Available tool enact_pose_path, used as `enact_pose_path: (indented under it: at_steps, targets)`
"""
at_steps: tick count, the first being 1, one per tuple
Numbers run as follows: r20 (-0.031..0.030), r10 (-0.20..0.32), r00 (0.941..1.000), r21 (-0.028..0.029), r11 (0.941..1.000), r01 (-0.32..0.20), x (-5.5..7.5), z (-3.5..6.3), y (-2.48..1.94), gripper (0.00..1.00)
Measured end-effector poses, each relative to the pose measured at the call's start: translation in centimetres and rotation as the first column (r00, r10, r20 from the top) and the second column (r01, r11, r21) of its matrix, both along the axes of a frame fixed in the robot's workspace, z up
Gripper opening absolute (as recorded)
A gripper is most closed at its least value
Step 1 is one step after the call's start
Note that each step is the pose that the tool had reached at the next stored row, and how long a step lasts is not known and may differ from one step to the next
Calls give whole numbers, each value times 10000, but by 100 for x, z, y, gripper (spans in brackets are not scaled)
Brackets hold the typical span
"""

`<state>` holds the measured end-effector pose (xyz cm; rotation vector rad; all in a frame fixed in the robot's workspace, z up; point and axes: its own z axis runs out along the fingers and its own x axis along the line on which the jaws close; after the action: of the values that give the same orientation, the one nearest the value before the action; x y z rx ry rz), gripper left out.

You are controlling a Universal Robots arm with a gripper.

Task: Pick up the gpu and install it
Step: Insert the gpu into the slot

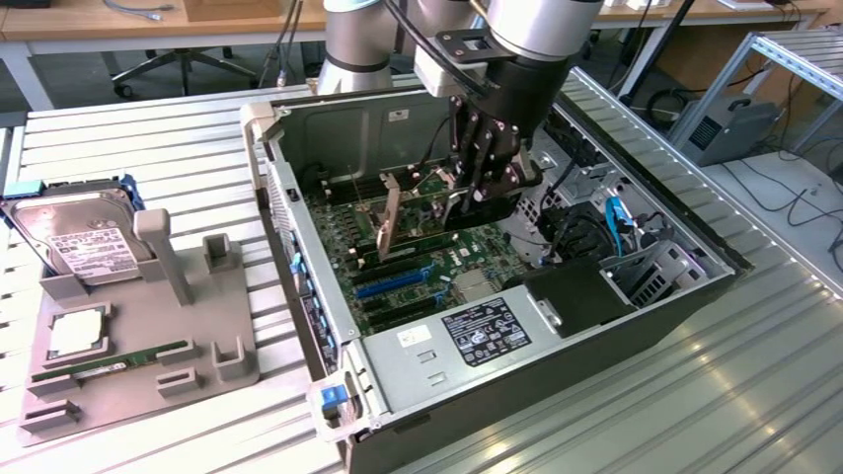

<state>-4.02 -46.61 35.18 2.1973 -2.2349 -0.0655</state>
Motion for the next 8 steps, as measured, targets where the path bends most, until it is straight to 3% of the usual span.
enact_pose_path:
  at_steps: [2,6,8]
  targets:
    - [0,0,10000,-1,10000,0,-4,-93,-132,27]
    - [0,0,10000,-2,10000,0,-4,-94,-137,27]
    - [0,0,10000,-1,10000,0,-9,-111,-217,27]
